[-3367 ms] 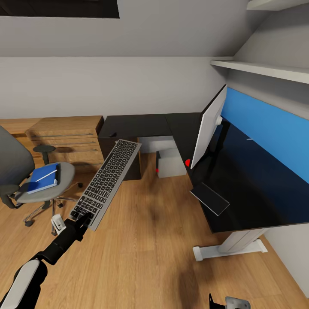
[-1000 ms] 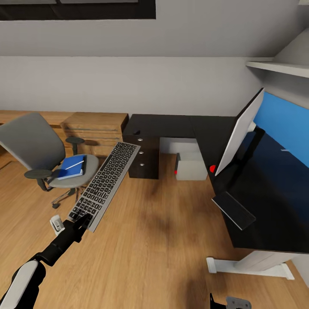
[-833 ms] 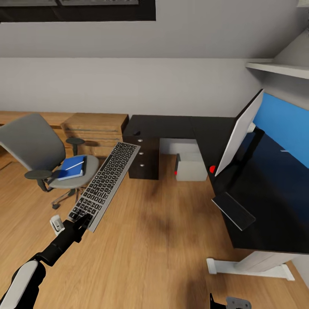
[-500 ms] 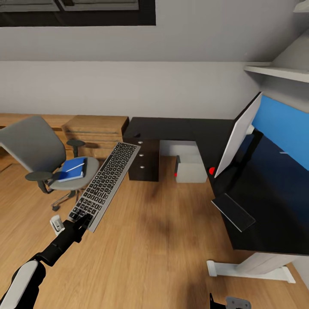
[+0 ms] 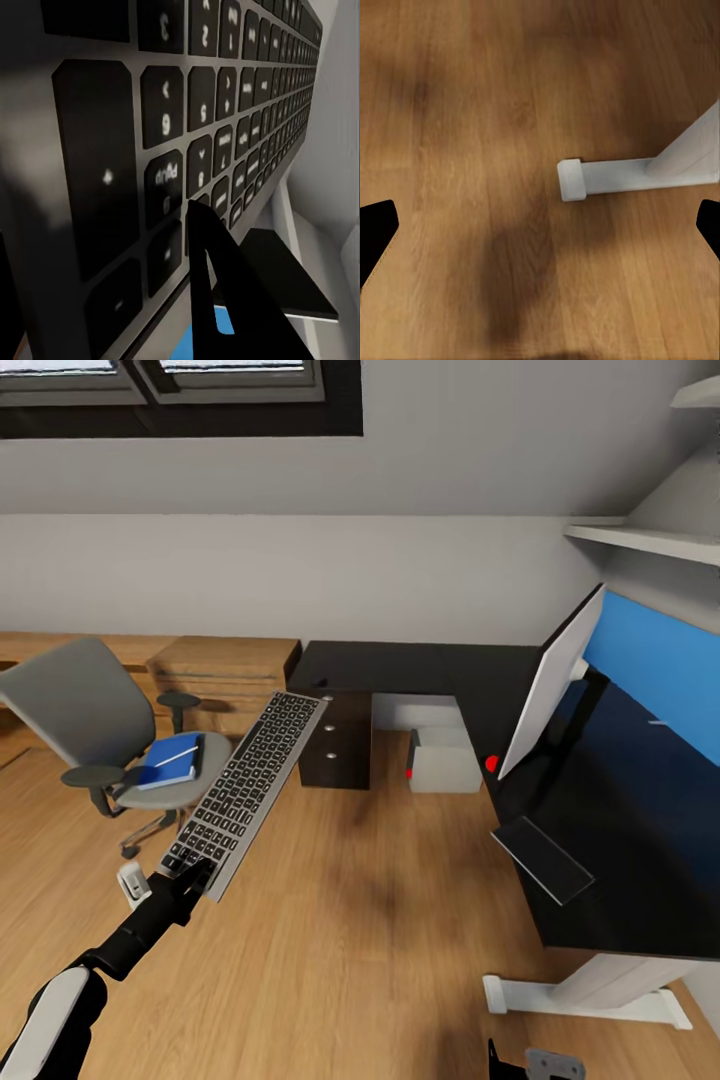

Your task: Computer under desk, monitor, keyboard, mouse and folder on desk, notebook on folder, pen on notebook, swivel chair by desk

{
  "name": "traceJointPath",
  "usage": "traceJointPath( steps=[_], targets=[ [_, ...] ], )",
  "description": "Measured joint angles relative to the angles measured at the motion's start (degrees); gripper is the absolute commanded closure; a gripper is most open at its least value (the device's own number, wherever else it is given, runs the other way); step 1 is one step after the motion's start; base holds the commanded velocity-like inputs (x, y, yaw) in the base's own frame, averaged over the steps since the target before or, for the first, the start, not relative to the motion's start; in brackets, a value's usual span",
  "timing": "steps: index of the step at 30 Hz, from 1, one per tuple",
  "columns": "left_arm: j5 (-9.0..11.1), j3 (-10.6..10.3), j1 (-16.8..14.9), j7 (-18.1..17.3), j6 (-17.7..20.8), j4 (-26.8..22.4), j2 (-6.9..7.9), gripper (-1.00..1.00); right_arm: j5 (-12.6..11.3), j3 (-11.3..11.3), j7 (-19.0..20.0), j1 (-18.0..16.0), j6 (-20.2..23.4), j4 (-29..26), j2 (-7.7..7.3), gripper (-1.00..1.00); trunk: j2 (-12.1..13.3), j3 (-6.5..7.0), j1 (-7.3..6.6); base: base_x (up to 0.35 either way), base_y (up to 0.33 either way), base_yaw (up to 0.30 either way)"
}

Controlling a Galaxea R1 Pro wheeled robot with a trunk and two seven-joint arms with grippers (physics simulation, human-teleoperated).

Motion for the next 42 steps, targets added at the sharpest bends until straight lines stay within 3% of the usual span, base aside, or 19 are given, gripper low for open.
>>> traceJointPath(
  steps=[22, 42],
  targets=[
    [0.0, 0.0, 0.0, -0.1, 0.1, 0.0, 0.02, 1.0, 0.0, 0.0, 0.0, 0.0, -0.7, 0.0, 0.02, -1.0, 0.0, 1.99, -0.01, 0.03, 0.003, 0.0],
    [-0.2, -0.1, 0.0, -0.1, 0.1, 0.0, 0.02, 1.0, 0.0, 0.0, 0.0, 0.0, -0.6, 0.0, 0.03, -1.0, 0.0, 2.82, -0.03, 0.254, 0.116, 0.0]
  ],
)
